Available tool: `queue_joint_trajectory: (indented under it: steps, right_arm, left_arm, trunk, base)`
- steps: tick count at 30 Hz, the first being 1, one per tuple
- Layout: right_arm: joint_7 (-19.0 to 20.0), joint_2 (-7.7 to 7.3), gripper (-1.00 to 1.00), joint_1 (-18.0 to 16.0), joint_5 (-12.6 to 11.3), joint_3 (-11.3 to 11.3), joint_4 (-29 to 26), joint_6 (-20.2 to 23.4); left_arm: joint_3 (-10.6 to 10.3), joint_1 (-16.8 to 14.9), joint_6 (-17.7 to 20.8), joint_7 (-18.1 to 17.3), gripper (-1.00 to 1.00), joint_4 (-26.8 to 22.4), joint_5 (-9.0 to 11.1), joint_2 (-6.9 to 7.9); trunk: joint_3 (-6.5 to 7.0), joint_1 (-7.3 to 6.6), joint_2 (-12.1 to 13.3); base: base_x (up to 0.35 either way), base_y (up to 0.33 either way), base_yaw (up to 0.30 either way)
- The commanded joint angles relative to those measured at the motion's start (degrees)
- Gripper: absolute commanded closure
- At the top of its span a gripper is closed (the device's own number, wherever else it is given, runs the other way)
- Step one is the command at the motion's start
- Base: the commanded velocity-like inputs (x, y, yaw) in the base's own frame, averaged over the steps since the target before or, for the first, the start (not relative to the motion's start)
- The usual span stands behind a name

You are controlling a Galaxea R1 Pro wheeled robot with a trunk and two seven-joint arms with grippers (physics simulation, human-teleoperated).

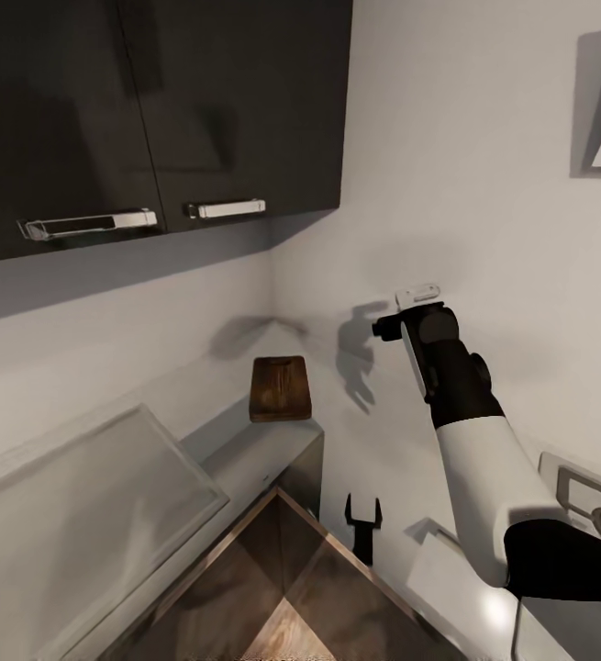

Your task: In the kitchen, take the Vidalia onion out of the sink, dice it on the chopping board with the paring knife, put the diced onion into the bowl on the countertop, then place both the paring knife and the chopping board into the sink.

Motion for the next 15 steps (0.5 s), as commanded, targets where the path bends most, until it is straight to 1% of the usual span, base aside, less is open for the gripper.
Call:
queue_joint_trajectory:
  steps: [1,15]
  right_arm:
    - [0.12,-0.01,-1.0,-0.05,0.26,0.05,-0.02,0.34]
    - [0.12,0.01,-1.0,-0.05,0.27,0.05,-0.03,0.46]
  left_arm:
    - [-0.06,0.01,-0.07,-0.06,-1.0,-0.08,0.1,0.01]
    - [-0.06,0.01,-0.04,-0.03,-1.0,-0.08,0.1,0.01]
  trunk:
    - [-0.2,0.03,-0.12]
    - [-1.49,0.03,-0.12]
  base:
    - [0.0,0.0,0.0]
    - [0.0,0.0,0.0]
